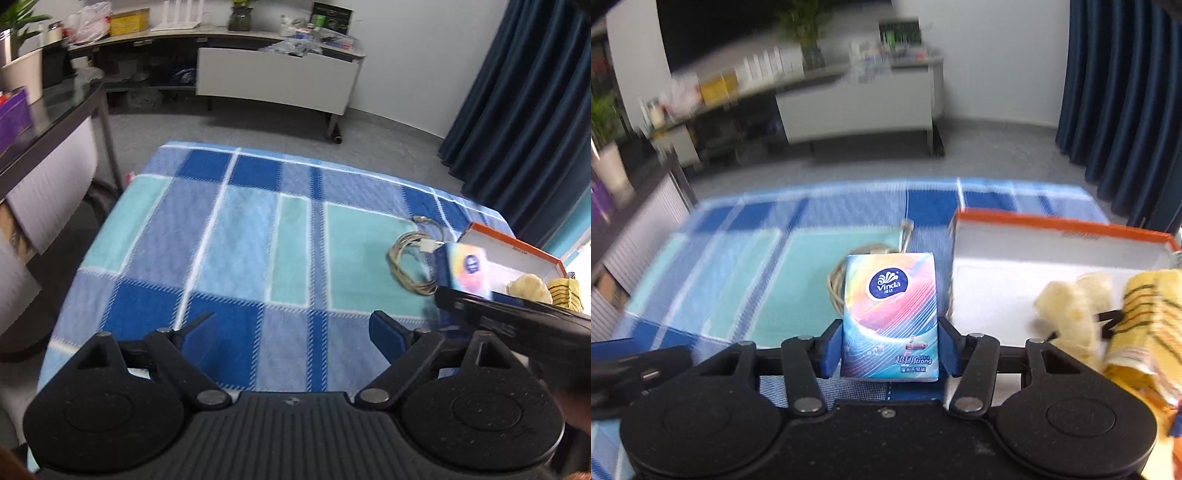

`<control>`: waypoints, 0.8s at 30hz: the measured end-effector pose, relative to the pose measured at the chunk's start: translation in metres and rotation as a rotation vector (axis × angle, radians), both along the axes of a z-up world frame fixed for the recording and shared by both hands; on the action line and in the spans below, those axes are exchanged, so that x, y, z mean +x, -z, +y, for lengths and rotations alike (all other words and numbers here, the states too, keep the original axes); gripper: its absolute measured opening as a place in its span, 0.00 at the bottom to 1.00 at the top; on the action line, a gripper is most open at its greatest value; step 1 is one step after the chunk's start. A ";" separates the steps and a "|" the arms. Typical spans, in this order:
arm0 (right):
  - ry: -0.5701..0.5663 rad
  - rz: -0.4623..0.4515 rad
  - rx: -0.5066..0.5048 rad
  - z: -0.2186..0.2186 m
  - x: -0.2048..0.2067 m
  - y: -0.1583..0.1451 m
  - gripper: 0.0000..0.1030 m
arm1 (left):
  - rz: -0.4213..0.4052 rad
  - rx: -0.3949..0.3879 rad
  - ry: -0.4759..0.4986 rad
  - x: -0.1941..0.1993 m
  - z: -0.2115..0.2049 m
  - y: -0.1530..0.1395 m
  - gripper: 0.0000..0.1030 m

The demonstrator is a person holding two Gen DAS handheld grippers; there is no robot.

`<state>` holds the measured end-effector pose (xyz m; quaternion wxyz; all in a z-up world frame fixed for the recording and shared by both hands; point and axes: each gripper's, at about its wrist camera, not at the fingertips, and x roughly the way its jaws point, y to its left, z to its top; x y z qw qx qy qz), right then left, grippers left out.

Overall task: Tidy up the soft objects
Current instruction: 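Grasp the tissue pack with the right tool while the left tool grasps the coiled cable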

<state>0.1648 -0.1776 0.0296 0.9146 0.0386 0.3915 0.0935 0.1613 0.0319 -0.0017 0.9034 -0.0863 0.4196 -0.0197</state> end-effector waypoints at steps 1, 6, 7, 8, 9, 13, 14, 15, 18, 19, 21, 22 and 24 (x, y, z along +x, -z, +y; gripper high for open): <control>0.012 -0.017 0.010 -0.007 -0.007 -0.006 0.61 | -0.005 0.001 0.011 0.005 -0.005 0.001 0.89; 0.036 -0.084 0.021 -0.042 -0.041 -0.032 0.61 | -0.016 -0.007 0.083 0.029 -0.035 0.008 0.89; 0.039 -0.095 0.026 -0.049 -0.048 -0.035 0.61 | -0.013 -0.008 0.098 0.034 -0.042 0.010 0.89; 0.042 -0.103 0.025 -0.056 -0.055 -0.038 0.61 | -0.015 -0.011 0.118 0.039 -0.051 0.013 0.90; 0.047 -0.109 0.021 -0.062 -0.060 -0.040 0.61 | -0.017 -0.011 0.134 0.043 -0.058 0.014 0.92; 0.055 -0.137 0.035 -0.079 -0.074 -0.046 0.61 | -0.040 0.023 0.168 0.061 -0.087 0.021 0.98; 0.052 -0.144 0.045 -0.081 -0.076 -0.047 0.61 | -0.040 0.032 0.167 0.066 -0.092 0.022 0.99; 0.046 -0.147 0.056 -0.083 -0.077 -0.048 0.61 | -0.040 0.041 0.168 0.070 -0.097 0.024 0.99; 0.034 -0.169 0.062 -0.084 -0.080 -0.050 0.61 | -0.031 0.067 0.185 0.082 -0.109 0.031 1.00; 0.029 -0.173 0.075 -0.085 -0.081 -0.050 0.61 | -0.027 0.082 0.185 0.085 -0.112 0.034 1.00; 0.023 -0.173 0.080 -0.087 -0.081 -0.050 0.61 | -0.011 0.121 0.184 0.089 -0.115 0.043 1.00; 0.023 -0.172 0.080 -0.087 -0.080 -0.049 0.61 | -0.021 0.139 0.183 0.088 -0.117 0.046 0.98; 0.027 -0.165 0.091 -0.089 -0.079 -0.047 0.61 | -0.056 0.182 0.187 0.082 -0.118 0.044 0.86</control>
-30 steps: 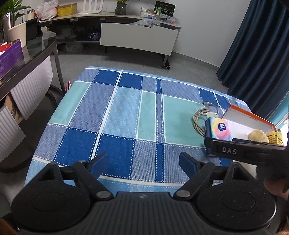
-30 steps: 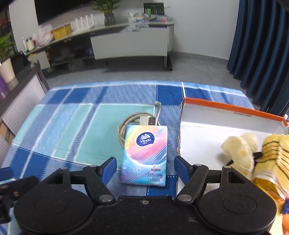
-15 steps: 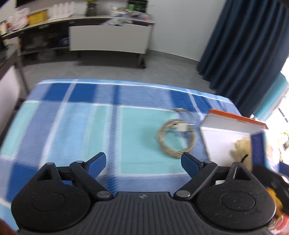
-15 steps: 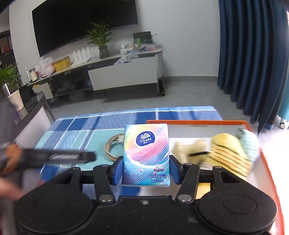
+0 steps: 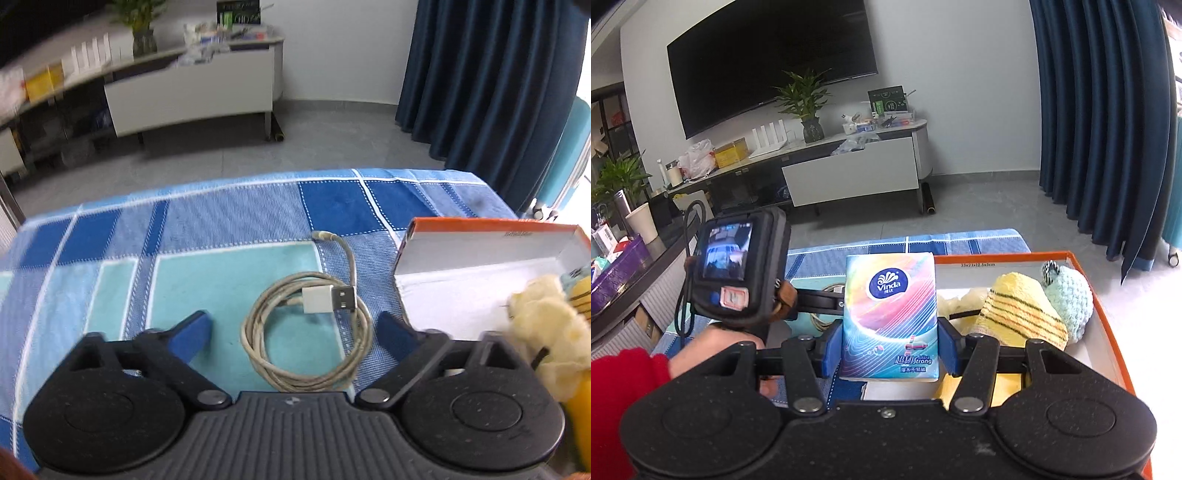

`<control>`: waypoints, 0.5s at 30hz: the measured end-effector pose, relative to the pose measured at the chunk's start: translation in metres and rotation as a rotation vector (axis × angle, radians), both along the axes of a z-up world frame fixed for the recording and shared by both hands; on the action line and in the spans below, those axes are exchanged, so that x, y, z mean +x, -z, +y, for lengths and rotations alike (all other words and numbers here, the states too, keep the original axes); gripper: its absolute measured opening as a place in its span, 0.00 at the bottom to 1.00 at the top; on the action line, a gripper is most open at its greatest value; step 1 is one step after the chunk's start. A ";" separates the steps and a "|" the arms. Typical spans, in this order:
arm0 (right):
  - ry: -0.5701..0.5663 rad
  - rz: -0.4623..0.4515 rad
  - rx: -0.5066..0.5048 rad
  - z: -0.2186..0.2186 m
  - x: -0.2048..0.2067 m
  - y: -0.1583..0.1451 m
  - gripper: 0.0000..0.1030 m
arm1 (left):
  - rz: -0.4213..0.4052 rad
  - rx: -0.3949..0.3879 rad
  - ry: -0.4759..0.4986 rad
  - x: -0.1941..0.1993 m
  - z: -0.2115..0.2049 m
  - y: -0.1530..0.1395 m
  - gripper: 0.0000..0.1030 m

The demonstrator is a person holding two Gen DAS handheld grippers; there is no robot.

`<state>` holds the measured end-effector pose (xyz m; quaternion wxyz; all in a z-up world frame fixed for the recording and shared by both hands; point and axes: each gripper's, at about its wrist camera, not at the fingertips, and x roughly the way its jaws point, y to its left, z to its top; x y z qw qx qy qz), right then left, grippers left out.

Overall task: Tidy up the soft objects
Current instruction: 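Grasp the tissue pack with the right tool while the left tool grasps the coiled cable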

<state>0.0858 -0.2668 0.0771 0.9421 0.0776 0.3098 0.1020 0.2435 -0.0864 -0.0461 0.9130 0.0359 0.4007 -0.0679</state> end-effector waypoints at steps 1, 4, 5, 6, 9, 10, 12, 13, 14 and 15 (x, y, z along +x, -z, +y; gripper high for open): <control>0.002 0.001 -0.002 0.000 0.000 0.000 0.61 | -0.010 -0.004 0.013 -0.003 0.001 -0.002 0.71; 0.000 0.003 0.004 0.000 -0.001 0.000 0.61 | 0.006 -0.037 0.039 -0.010 0.009 -0.009 0.69; 0.000 0.003 0.002 0.000 -0.001 0.000 0.61 | 0.001 -0.038 0.030 -0.015 0.012 -0.010 0.69; -0.001 0.003 0.003 0.001 -0.002 0.000 0.61 | -0.006 -0.037 0.022 -0.020 0.015 -0.013 0.69; -0.008 0.003 0.004 0.002 -0.003 -0.001 0.61 | -0.022 -0.049 0.003 -0.042 0.028 -0.026 0.69; -0.009 0.003 0.002 0.003 -0.005 -0.002 0.61 | -0.030 -0.048 -0.002 -0.050 0.032 -0.031 0.69; -0.019 0.005 0.006 0.006 -0.007 -0.002 0.61 | -0.047 -0.040 -0.010 -0.068 0.038 -0.042 0.69; -0.025 0.005 0.003 0.008 -0.009 -0.003 0.61 | -0.052 -0.033 -0.025 -0.077 0.042 -0.048 0.69; -0.030 0.004 -0.003 0.011 -0.012 -0.004 0.61 | -0.060 -0.036 -0.038 -0.086 0.045 -0.055 0.69; -0.037 0.002 -0.005 0.014 -0.014 -0.005 0.61 | -0.067 -0.040 -0.041 -0.095 0.048 -0.060 0.69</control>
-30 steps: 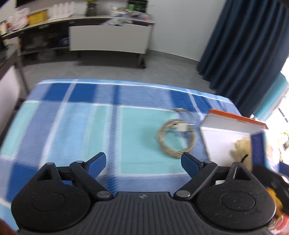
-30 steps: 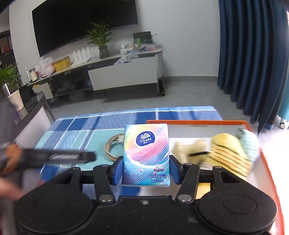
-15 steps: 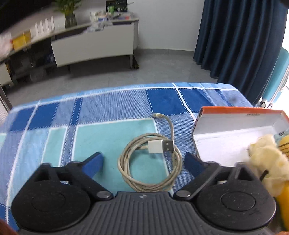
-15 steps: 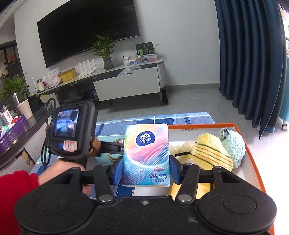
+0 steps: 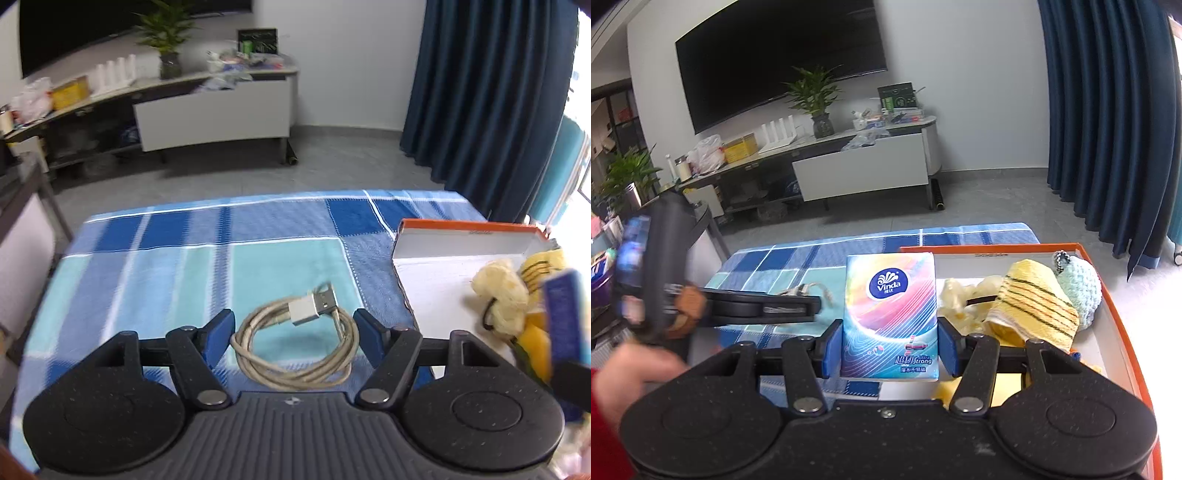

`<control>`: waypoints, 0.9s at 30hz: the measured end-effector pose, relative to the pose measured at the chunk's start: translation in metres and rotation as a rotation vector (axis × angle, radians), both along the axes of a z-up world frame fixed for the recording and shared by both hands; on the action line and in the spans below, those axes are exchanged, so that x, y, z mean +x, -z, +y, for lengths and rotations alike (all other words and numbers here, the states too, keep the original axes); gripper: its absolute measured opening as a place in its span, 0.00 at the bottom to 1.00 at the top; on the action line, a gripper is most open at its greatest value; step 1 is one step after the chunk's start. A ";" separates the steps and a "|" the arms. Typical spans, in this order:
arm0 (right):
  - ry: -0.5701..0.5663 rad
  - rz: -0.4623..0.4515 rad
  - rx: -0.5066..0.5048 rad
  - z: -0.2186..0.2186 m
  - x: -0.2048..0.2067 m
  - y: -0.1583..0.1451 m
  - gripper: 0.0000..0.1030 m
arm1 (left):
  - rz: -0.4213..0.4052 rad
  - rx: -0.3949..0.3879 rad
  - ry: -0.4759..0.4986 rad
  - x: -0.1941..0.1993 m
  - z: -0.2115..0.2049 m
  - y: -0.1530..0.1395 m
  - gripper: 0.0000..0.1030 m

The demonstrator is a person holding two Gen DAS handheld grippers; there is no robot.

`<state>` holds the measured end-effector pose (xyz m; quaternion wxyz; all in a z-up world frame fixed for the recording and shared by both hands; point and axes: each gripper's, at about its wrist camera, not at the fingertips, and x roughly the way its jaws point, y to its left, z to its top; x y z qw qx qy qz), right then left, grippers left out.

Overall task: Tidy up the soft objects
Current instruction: 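Grasp the tissue pack with the right tool while the left tool grasps the coiled cable, then carry the tissue pack and cable over the box with both tools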

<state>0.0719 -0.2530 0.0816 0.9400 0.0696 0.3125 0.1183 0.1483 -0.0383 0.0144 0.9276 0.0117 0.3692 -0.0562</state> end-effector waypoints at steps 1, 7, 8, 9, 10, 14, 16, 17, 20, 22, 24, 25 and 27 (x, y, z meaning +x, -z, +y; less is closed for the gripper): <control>-0.010 0.002 0.002 0.003 -0.003 -0.001 0.61 | -0.007 0.003 -0.006 -0.009 0.002 -0.007 0.69; -0.050 -0.006 0.003 0.017 -0.020 -0.008 0.61 | -0.038 -0.015 -0.024 -0.054 0.008 -0.031 0.69; -0.055 -0.010 0.000 0.019 -0.024 -0.010 0.61 | -0.039 -0.028 -0.030 -0.061 0.011 -0.033 0.69; -0.058 -0.012 0.000 0.020 -0.028 -0.011 0.61 | -0.039 -0.041 -0.033 -0.067 0.014 -0.034 0.69; -0.059 -0.013 0.001 0.020 -0.031 -0.013 0.61 | -0.039 -0.049 -0.036 -0.068 0.011 -0.032 0.69; -0.057 -0.008 -0.006 0.019 -0.043 -0.015 0.61 | -0.035 -0.057 -0.049 -0.078 0.016 -0.027 0.69; -0.058 -0.009 -0.004 0.018 -0.049 -0.017 0.61 | -0.031 -0.070 -0.055 -0.082 0.020 -0.028 0.69; -0.057 -0.011 -0.007 0.018 -0.052 -0.017 0.61 | -0.036 -0.071 -0.059 -0.084 0.021 -0.029 0.69; -0.057 -0.017 -0.006 0.017 -0.057 -0.020 0.61 | -0.055 -0.069 -0.062 -0.092 0.021 -0.037 0.69; -0.059 -0.025 -0.006 0.017 -0.061 -0.023 0.61 | -0.059 -0.062 -0.067 -0.094 0.018 -0.040 0.69; -0.060 -0.034 -0.005 0.016 -0.065 -0.025 0.61 | -0.059 -0.061 -0.074 -0.097 0.015 -0.042 0.69; -0.060 -0.037 -0.005 0.015 -0.066 -0.026 0.61 | -0.061 -0.061 -0.075 -0.098 0.013 -0.044 0.69; -0.056 -0.042 -0.005 0.014 -0.068 -0.029 0.61 | -0.067 -0.056 -0.077 -0.101 0.010 -0.045 0.69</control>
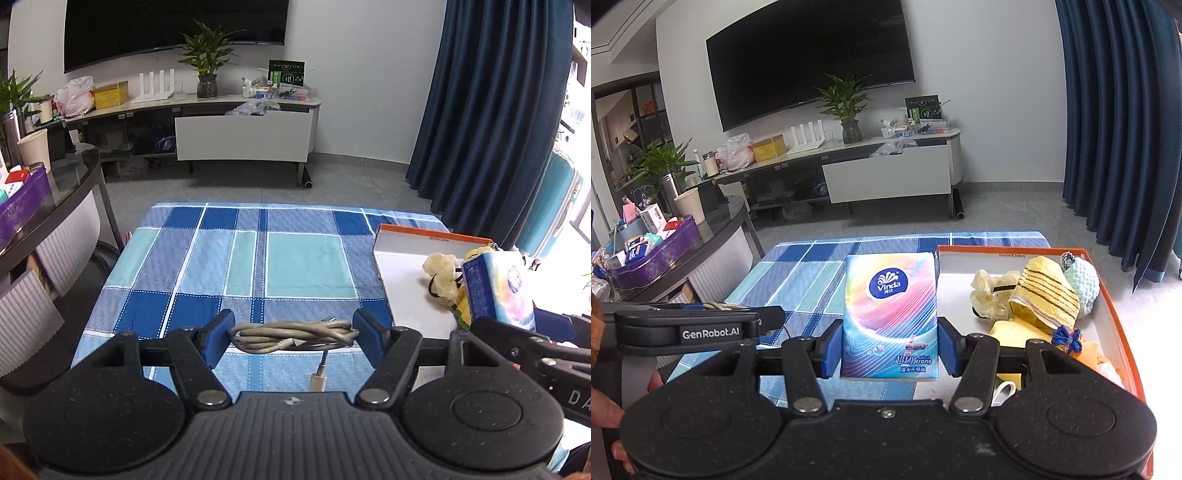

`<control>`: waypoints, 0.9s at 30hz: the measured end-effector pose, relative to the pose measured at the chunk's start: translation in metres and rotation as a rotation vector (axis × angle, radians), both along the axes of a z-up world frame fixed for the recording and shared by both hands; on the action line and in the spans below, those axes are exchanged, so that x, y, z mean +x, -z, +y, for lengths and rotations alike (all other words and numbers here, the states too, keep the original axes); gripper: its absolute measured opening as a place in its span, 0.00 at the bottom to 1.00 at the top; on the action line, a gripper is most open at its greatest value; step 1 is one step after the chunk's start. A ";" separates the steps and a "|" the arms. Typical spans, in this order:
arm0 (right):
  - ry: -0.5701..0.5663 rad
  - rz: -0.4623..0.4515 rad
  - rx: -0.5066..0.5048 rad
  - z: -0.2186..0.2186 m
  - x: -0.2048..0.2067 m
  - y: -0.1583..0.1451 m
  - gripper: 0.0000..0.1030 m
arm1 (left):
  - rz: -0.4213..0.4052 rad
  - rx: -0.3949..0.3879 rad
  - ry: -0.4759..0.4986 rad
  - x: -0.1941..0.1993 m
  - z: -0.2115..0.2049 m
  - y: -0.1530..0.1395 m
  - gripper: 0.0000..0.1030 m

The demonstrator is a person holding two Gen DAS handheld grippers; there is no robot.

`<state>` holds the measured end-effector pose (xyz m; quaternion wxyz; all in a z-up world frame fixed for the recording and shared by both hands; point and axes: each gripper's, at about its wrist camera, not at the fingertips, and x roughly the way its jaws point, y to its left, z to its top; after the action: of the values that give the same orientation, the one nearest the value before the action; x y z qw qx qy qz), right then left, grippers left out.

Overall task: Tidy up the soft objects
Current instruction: 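Carry the tissue pack and cable over the box with both tools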

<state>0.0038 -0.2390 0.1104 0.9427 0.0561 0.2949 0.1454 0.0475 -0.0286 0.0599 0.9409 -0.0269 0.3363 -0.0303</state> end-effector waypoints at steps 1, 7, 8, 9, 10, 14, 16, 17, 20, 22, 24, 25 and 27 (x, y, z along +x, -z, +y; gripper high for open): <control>0.001 -0.003 0.001 -0.001 -0.001 -0.001 0.61 | -0.001 0.000 0.001 -0.001 -0.002 -0.001 0.69; 0.015 -0.016 0.000 -0.007 -0.009 -0.004 0.61 | -0.004 -0.002 0.015 -0.008 -0.012 -0.002 0.69; 0.017 -0.017 0.002 -0.008 -0.011 -0.005 0.61 | -0.005 -0.001 0.016 -0.009 -0.014 -0.003 0.69; 0.020 -0.020 0.001 -0.010 -0.012 -0.006 0.61 | -0.005 -0.001 0.019 -0.010 -0.015 -0.003 0.69; 0.022 -0.021 0.000 -0.011 -0.014 -0.007 0.61 | -0.006 -0.001 0.022 -0.011 -0.017 -0.004 0.69; 0.032 -0.024 0.002 -0.015 -0.016 -0.008 0.61 | -0.010 -0.002 0.030 -0.014 -0.021 -0.005 0.69; 0.035 -0.024 0.003 -0.017 -0.017 -0.008 0.61 | -0.012 -0.003 0.035 -0.015 -0.024 -0.006 0.69; 0.038 -0.025 0.004 -0.018 -0.018 -0.009 0.61 | -0.012 -0.003 0.037 -0.016 -0.025 -0.007 0.69; 0.042 -0.027 0.006 -0.020 -0.019 -0.010 0.61 | -0.016 -0.005 0.042 -0.016 -0.027 -0.008 0.69; 0.044 -0.029 0.006 -0.022 -0.020 -0.010 0.61 | -0.018 -0.005 0.045 -0.016 -0.029 -0.009 0.69; 0.047 -0.030 0.006 -0.024 -0.021 -0.010 0.61 | -0.019 -0.004 0.050 -0.016 -0.031 -0.009 0.69; 0.049 -0.030 0.006 -0.025 -0.021 -0.010 0.61 | -0.019 -0.002 0.052 -0.016 -0.032 -0.009 0.69; 0.053 -0.030 0.007 -0.026 -0.021 -0.011 0.61 | -0.018 -0.002 0.055 -0.016 -0.034 -0.008 0.69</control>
<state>-0.0174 -0.2651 0.1212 0.9504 0.0650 0.2784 0.1224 0.0315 -0.0623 0.0683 0.9426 -0.0183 0.3284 -0.0566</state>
